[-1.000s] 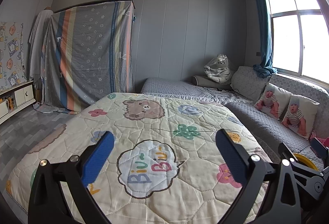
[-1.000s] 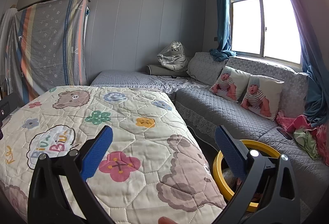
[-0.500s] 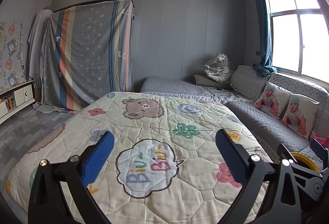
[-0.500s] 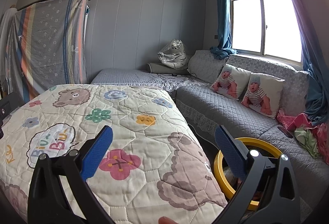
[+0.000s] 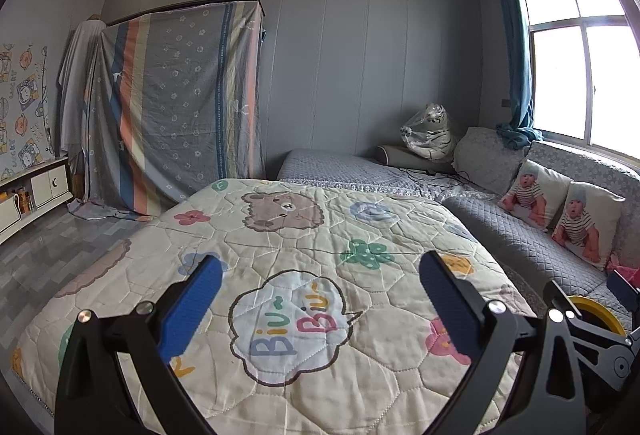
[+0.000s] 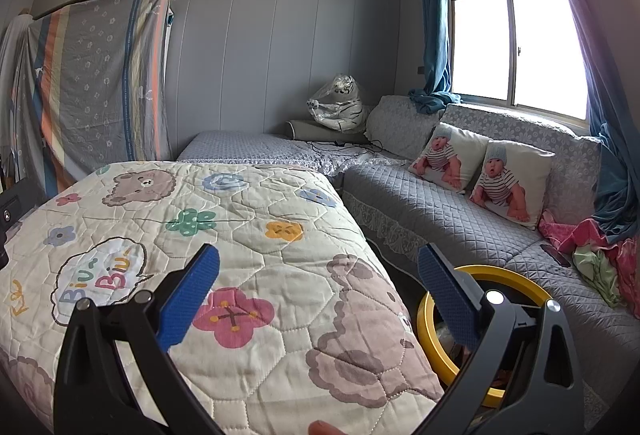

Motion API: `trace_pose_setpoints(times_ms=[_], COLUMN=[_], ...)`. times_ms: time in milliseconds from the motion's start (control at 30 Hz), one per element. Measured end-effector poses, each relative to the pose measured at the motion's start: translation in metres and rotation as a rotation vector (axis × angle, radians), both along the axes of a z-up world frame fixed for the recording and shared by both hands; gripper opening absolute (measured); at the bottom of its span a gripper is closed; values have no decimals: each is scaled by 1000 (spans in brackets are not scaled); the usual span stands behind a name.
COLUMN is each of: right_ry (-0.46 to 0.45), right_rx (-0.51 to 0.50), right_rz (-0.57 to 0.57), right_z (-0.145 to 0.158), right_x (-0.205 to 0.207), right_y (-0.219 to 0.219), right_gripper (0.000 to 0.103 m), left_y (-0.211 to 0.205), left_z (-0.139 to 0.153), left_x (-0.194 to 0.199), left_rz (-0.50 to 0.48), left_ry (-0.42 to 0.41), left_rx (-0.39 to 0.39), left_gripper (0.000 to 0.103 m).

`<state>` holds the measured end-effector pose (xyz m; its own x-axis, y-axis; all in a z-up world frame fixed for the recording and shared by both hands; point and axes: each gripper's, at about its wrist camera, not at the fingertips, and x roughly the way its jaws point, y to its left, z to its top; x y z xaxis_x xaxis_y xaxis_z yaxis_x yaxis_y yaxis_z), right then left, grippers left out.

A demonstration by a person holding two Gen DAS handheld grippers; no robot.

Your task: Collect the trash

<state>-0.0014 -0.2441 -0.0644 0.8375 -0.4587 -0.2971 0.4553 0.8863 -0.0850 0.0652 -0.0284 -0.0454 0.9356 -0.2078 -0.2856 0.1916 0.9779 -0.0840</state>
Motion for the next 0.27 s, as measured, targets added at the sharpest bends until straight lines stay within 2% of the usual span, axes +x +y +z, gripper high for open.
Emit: trace_pose_setpoints(times_ms=[267], right_ry=[1], right_rx=[1], right_rz=[-2], right_z=[-1], right_x=[1], right_y=[0], right_gripper=[95], left_y=[-1], left_z=[1], left_x=[2], left_rz=[6], left_ry=[14], left_rx=[-8], left_gripper=[95])
